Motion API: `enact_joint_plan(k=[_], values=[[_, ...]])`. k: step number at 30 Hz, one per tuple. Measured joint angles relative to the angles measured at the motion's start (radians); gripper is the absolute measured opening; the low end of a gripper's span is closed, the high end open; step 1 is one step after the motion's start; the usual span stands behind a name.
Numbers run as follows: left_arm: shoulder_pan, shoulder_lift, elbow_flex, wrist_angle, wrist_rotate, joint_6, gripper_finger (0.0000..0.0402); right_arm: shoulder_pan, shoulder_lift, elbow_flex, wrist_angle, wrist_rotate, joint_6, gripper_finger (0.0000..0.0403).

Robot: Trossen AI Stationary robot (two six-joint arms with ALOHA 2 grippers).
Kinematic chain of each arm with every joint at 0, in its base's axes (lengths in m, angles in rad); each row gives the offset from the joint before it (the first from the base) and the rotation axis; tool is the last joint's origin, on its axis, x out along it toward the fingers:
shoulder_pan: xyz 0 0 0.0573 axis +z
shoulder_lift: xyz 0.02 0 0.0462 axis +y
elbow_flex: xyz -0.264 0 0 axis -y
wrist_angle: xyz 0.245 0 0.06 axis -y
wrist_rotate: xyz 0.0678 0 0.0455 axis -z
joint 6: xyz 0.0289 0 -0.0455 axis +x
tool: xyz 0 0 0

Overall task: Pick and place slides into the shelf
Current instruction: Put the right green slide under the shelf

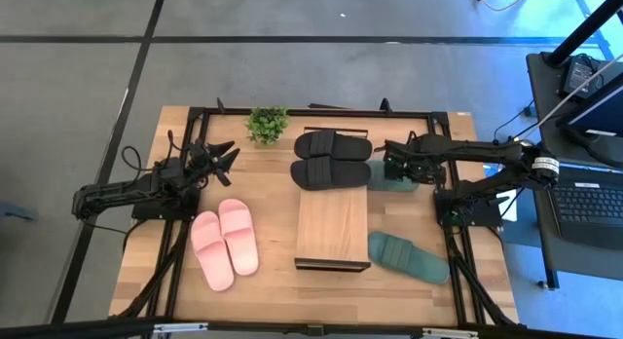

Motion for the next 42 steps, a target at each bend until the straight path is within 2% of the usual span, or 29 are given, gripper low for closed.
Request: enact_joint_plan(k=[5, 11, 15, 18, 22, 34, 42], values=[[0.000, 0.000, 0.000, 0.000, 0.000, 0.000, 0.0162, -0.029, 0.000, 0.028, 0.020, 0.041, 0.251, 0.0268], [0.000, 0.000, 0.000, 0.000, 0.000, 0.000, 0.0162, -0.038, 0.000, 0.029, 0.017, 0.078, 0.675, 0.0268], [0.000, 0.000, 0.000, 0.000, 0.000, 0.000, 0.0162, -0.037, 0.000, 0.008, -0.081, 0.086, 1.009, 0.0268], [0.000, 0.000, 0.000, 0.000, 0.000, 0.000, 0.0162, -0.037, 0.000, -0.004, -0.179, 0.089, 1.191, 0.0268], [0.000, 0.000, 0.000, 0.000, 0.000, 0.000, 0.0162, -0.037, 0.000, -0.023, -0.188, 0.124, 1.214, 0.0268], [0.000, 0.000, 0.000, 0.000, 0.000, 0.005, 0.0162, -0.066, 0.000, -0.148, 0.117, 0.148, 1.281, 0.0268], [0.000, 0.000, 0.000, 0.000, 0.000, 0.000, 0.0162, -0.099, -0.001, -0.163, 0.130, 0.135, 1.277, 0.0268]])
